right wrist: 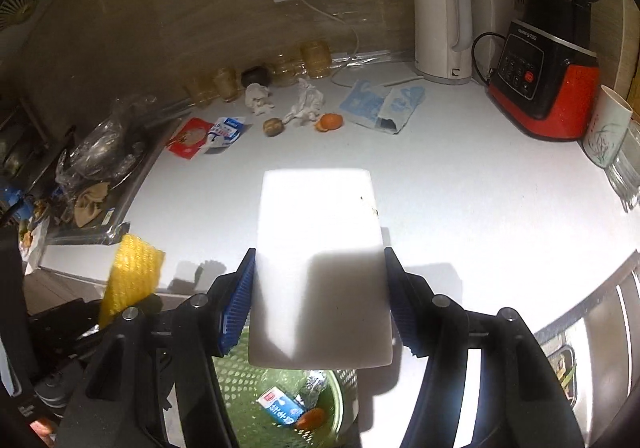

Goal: Collect trash
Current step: 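Carry yellow net and white sponge over the green basket and open both grippers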

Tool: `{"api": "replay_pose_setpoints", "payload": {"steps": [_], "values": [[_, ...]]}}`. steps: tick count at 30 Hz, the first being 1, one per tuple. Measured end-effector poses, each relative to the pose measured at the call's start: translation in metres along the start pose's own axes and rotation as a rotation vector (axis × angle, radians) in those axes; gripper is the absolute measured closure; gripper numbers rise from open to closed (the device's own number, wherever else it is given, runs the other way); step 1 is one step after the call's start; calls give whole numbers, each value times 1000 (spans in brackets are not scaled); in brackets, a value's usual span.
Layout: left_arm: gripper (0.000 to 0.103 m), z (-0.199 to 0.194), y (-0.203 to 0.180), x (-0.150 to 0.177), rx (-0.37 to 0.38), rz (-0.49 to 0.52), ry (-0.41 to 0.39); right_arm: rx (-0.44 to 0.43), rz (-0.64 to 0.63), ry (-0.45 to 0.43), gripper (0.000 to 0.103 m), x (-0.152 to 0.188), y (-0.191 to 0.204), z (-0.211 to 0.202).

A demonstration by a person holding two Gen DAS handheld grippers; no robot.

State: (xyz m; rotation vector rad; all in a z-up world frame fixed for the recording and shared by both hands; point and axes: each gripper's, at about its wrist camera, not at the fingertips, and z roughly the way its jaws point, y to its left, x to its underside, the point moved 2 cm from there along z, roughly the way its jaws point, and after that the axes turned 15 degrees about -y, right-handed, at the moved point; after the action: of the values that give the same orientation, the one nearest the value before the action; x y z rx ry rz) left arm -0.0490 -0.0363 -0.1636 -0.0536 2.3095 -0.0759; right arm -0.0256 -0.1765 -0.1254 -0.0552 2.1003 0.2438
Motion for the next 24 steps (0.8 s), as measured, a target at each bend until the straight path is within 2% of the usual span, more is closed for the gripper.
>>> {"api": "replay_pose_setpoints", "payload": {"steps": [8,14,16,18,19,24], "values": [[82,-23,-3,74,92,12,108,19,36,21,42,53,33,-65],[81,-18,3,104,114,11,174,36,36,33,42,74,43,-85],[74,-17,5,110,99,20,179,38,34,37,42,79,47,-88],[46,-17,8,111,86,19,177,36,34,38,42,82,50,-91],[42,-19,9,111,78,20,168,37,34,39,42,83,51,-92],[37,-24,11,109,86,35,160,37,36,44,42,88,54,-93]]}}
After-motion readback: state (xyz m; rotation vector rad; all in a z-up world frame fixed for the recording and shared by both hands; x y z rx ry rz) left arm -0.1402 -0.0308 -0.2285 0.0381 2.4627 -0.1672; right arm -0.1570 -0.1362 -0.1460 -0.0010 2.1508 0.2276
